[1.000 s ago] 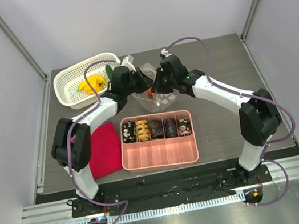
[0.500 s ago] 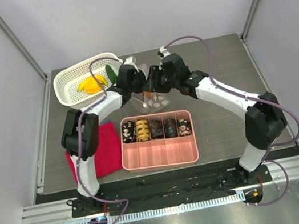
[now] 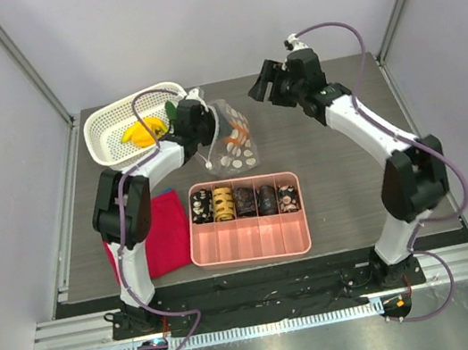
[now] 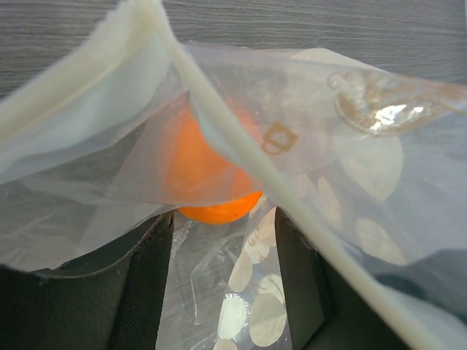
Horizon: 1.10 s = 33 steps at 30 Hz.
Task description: Open the zip-top bag and remove the fake food
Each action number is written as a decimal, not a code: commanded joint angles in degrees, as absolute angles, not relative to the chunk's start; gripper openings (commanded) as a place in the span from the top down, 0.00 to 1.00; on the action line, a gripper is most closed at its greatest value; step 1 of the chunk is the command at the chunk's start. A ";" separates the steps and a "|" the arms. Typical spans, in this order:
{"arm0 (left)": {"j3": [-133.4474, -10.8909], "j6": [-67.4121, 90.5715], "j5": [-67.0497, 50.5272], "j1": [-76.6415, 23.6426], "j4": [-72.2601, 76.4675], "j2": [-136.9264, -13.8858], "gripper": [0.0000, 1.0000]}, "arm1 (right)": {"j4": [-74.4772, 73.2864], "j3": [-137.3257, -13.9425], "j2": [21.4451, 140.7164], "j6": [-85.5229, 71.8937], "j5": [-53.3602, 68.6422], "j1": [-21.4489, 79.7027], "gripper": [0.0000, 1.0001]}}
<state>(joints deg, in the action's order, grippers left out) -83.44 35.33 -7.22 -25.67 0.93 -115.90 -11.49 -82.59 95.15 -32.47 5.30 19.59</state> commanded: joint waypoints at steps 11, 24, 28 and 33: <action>-85.43 34.45 -9.93 -24.26 1.76 -118.47 0.34 | -8.97 -106.88 128.23 -36.97 16.79 16.96 0.39; -88.94 33.92 -10.63 -23.73 1.93 -123.13 0.23 | 1.04 -102.93 133.77 -48.16 26.97 16.35 0.56; -90.00 34.01 -12.39 -23.38 3.08 -125.15 0.23 | 2.46 -102.65 135.17 -49.30 29.61 16.26 0.63; -93.16 33.31 -14.85 -23.38 2.81 -127.70 0.23 | 1.41 -101.87 135.27 -49.75 31.29 16.43 0.70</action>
